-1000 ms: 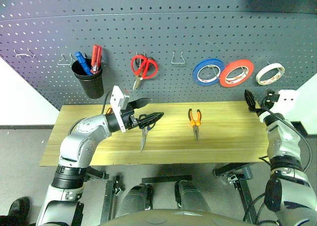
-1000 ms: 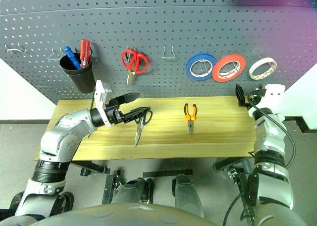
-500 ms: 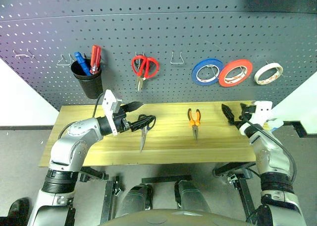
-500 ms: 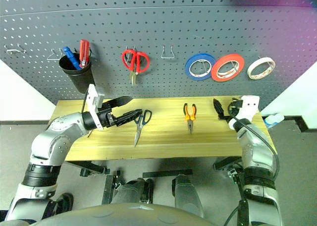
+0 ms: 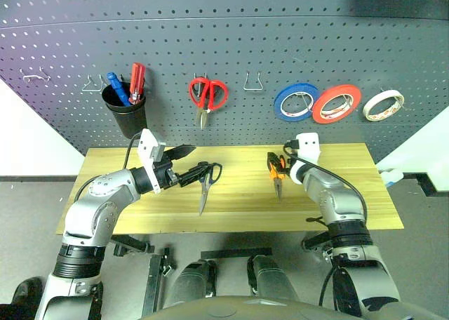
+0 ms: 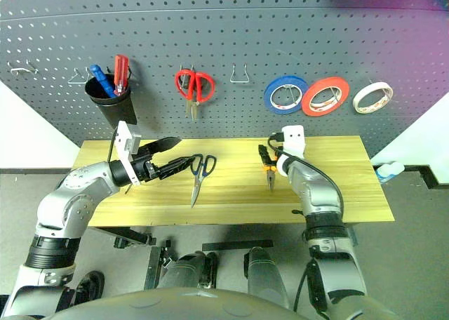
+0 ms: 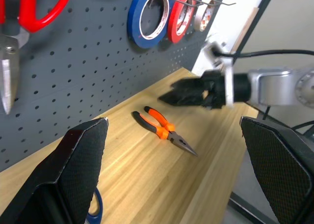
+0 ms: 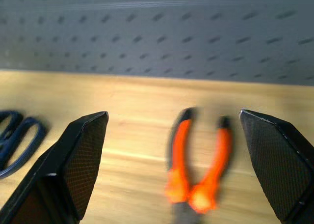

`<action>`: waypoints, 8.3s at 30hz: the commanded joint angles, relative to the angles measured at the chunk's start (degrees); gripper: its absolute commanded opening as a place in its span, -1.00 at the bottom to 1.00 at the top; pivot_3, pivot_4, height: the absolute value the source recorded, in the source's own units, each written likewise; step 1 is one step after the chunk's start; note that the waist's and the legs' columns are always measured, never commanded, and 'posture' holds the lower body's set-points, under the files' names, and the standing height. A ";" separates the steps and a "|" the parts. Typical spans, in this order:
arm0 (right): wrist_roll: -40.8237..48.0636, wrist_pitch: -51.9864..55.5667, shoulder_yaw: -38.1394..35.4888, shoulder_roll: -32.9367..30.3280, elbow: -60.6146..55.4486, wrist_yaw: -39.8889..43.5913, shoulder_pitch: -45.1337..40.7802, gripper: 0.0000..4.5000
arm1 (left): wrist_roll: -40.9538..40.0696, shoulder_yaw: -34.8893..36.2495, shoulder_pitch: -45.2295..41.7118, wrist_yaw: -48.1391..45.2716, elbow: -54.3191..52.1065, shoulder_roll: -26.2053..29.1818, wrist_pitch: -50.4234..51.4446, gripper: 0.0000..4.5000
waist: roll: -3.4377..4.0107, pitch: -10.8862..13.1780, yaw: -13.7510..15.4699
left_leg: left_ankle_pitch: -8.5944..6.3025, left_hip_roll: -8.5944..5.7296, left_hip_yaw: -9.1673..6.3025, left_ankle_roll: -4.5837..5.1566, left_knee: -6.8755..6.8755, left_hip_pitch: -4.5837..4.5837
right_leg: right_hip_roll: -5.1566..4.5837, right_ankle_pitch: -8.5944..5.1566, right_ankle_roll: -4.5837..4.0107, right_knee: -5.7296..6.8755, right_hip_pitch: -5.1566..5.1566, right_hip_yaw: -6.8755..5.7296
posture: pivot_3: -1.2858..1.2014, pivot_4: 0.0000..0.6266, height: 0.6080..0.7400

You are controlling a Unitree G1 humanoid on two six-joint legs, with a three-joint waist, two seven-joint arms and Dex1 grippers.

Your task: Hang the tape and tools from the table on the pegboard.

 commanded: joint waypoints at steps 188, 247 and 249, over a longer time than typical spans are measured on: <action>13.48 -13.56 -6.34 -1.73 -28.00 18.02 -5.65 -0.06 | 1.28 0.63 -8.02 0.19 4.72 -2.51 -4.88 1.00 | -0.58 0.46 0.85 | 0.46 0.01 -0.07 -0.59 -0.78 -0.67 | 0.02 0.28 -0.08 -0.78 -0.66 -0.18 | 0.04 -0.65 1.00; -4.48 -58.18 -2.67 9.51 27.17 8.39 -25.68 -0.06 | -1.24 2.55 -2.09 3.71 -5.01 -0.17 0.85 1.00 | -0.65 0.10 1.00 | 0.96 0.02 -0.06 -0.64 -0.84 -0.12 | 0.10 0.56 -0.39 0.06 -0.58 -0.17 | 0.13 -0.56 1.00; -4.42 -57.73 -2.70 9.51 27.97 8.74 -25.39 -0.06 | -1.22 2.51 -2.10 3.81 -5.12 -0.23 0.98 1.00 | -0.65 0.10 1.00 | 0.96 0.02 -0.06 -0.65 -0.84 -0.12 | 0.11 0.56 -0.39 0.06 -0.58 -0.17 | 0.13 -0.56 1.00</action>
